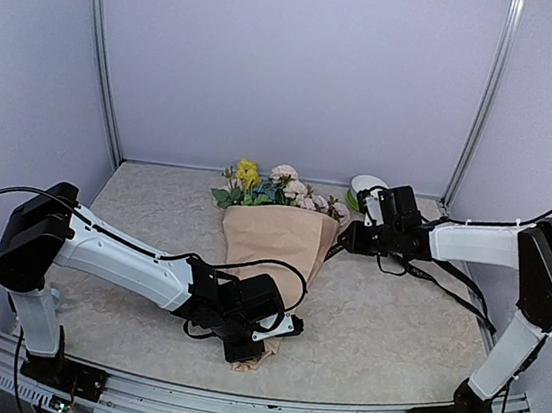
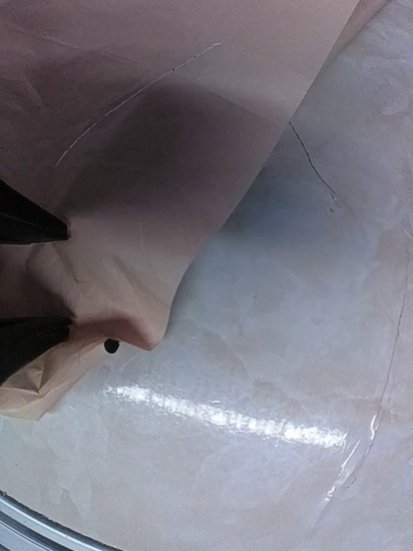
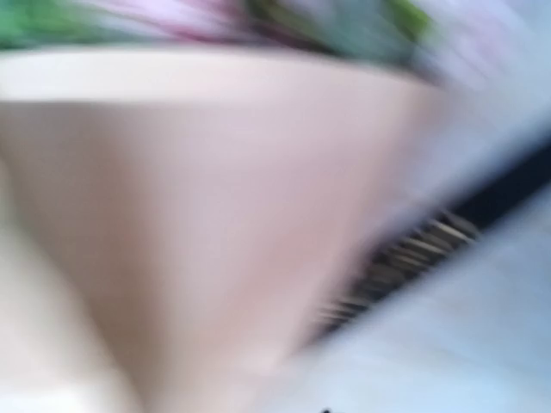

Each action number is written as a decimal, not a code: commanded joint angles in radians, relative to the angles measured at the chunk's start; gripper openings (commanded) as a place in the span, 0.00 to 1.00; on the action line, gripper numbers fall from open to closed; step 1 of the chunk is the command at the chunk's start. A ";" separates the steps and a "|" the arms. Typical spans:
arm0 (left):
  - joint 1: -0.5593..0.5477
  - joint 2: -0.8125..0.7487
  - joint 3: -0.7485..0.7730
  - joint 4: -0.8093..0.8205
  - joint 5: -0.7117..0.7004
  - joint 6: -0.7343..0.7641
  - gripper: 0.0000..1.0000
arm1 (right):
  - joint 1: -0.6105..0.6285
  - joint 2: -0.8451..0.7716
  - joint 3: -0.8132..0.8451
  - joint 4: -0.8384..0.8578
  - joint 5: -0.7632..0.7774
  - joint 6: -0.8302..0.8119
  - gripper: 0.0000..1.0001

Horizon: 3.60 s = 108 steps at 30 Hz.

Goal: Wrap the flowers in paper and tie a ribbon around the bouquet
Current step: Press the fold line on the folded wrapping paper.

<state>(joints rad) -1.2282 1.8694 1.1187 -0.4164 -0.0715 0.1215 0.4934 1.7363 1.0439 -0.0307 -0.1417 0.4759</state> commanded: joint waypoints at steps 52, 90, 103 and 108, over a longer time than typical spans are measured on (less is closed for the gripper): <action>-0.089 -0.020 -0.092 -0.189 0.213 -0.026 0.17 | 0.139 0.341 0.143 0.125 -0.289 0.003 0.17; -0.058 0.046 0.147 -0.162 0.192 0.052 0.19 | 0.146 0.319 0.126 0.114 -0.263 0.009 0.18; 0.461 0.007 0.209 0.042 0.172 -0.279 0.24 | 0.146 0.345 0.130 0.092 -0.264 0.012 0.18; 0.571 0.101 0.239 0.108 0.139 -0.342 0.24 | 0.146 0.358 0.134 0.074 -0.274 0.012 0.18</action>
<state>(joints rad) -0.7006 1.9190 1.3407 -0.3302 0.0933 -0.1284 0.6388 2.0804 1.1923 0.1177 -0.4423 0.4850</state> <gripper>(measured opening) 0.238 0.185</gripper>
